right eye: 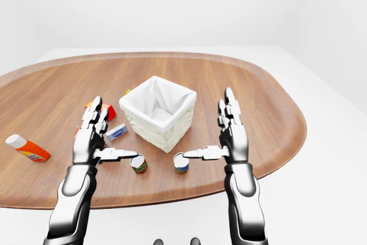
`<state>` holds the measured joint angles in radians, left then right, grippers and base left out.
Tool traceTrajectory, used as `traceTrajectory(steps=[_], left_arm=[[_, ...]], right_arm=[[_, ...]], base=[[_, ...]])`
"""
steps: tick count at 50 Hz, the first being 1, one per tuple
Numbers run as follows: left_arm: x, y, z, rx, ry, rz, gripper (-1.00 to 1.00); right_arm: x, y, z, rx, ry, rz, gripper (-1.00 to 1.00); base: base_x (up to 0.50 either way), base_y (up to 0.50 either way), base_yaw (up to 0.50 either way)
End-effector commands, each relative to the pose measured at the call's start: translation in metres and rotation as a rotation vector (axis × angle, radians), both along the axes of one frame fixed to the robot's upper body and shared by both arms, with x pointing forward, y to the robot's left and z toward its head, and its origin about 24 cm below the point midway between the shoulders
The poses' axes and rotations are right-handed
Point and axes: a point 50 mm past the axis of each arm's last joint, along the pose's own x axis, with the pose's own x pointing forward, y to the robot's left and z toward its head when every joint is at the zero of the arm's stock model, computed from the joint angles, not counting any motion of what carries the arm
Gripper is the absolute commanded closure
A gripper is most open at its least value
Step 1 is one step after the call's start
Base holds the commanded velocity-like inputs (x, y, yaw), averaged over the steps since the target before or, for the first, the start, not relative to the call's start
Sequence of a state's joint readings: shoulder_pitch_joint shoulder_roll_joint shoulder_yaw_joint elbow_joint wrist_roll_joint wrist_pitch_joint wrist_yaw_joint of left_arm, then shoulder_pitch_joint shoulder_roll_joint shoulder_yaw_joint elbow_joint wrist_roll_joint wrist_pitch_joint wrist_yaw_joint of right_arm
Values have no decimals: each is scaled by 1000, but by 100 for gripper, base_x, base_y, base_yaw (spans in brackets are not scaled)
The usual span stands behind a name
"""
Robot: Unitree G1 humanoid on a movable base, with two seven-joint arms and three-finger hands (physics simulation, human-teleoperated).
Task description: Pick up the tomato sauce, and put it in the basket.
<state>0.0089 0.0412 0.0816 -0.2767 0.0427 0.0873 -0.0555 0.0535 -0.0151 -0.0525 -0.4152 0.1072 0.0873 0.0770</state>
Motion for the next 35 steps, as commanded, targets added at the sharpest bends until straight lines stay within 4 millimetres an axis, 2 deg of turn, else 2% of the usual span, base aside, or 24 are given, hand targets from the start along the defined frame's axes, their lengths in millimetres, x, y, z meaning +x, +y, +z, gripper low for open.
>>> traceTrajectory(steps=[1,4,5,10,11,13,17,32,35], left_arm=[[2,1,-1,39,6,10,-97],[1,0,2,45,-5,5,-98],[1,1,-5,43,26,8,-97],[2,1,-8,47,38,9,-98],[1,0,-1,52,8,7,-98],[2,1,-7,52,36,11,-97],[-1,0,3,65,-7,7,-98],[0,2,4,139,-8,30,-97],[1,4,-4,142,30,36,-98]], right_arm=[[0,0,-1,0,5,1,-100],[-5,1,3,42,-20,47,-100],[-6,1,5,31,-27,44,-100],[0,1,-1,-10,5,10,-100],[-1,1,-1,16,1,24,-100],[-2,1,1,12,-5,24,-100],[-4,0,3,15,-15,23,-100],[-3,1,2,14,-10,23,-100],[-3,1,2,14,-11,24,-100]], base=[[0,0,0],[8,0,0],[50,0,0],[50,0,0],[0,0,0],[0,0,0],[0,0,0],[0,0,0],[0,0,0]])
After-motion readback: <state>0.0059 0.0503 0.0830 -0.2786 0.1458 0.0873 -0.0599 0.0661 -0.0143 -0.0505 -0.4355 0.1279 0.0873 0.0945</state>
